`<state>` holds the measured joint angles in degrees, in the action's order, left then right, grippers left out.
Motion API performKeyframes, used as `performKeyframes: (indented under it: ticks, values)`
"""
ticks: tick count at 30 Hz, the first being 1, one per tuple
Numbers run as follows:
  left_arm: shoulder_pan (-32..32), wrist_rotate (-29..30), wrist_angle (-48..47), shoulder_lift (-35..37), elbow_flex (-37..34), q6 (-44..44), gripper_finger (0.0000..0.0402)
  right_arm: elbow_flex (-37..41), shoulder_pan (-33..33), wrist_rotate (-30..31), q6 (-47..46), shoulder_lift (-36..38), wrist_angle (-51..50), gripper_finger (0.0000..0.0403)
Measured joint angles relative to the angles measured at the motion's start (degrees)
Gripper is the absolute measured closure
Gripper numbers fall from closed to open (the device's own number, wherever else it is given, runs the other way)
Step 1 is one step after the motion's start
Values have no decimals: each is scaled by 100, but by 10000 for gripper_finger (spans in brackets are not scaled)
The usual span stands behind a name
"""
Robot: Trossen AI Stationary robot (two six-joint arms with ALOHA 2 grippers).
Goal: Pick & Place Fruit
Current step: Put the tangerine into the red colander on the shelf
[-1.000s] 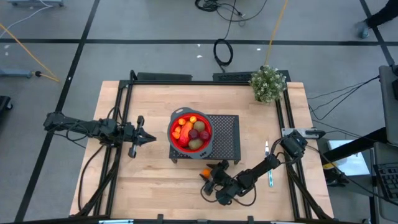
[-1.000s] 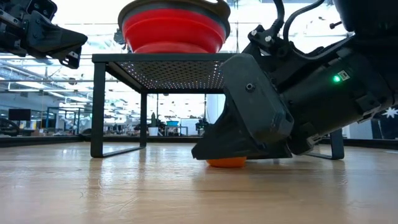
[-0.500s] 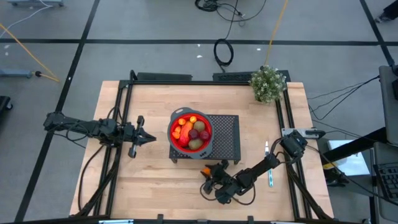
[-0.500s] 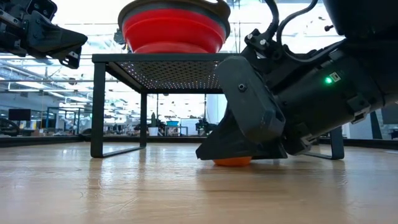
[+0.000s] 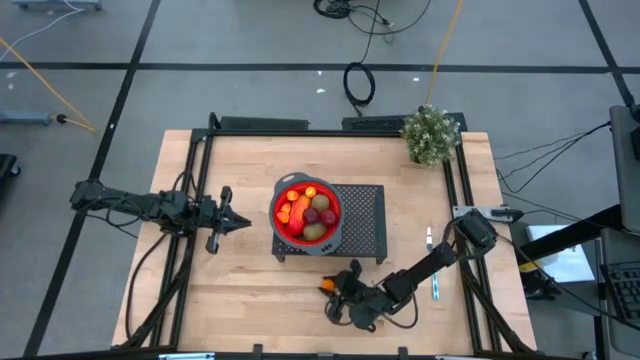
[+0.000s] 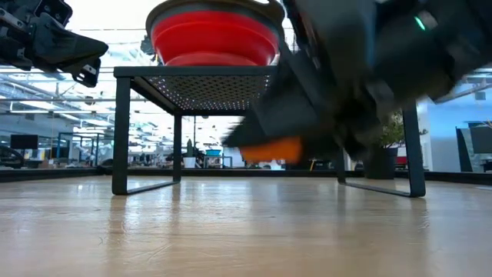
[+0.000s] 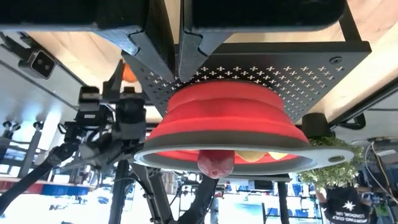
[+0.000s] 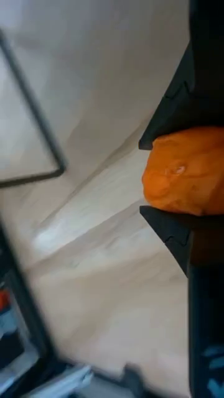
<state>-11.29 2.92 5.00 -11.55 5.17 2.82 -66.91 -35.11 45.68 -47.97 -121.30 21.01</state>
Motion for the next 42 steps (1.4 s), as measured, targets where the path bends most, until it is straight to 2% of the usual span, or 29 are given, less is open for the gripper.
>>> performKeyframes:
  ticks: [9, 24, 42]
  values:
    - [1, 3, 100, -2, 0, 180, 382, -5, -100, -38, 1072, 562, 604, 269]
    - [0, -2, 173, -1, 0, 798, 382, -3, -250, 54, 2080, 1484, 811, 270]
    - [0, 0, 170, -1, 0, 819, 382, -5, -252, 68, 3144, 2281, 852, 270]
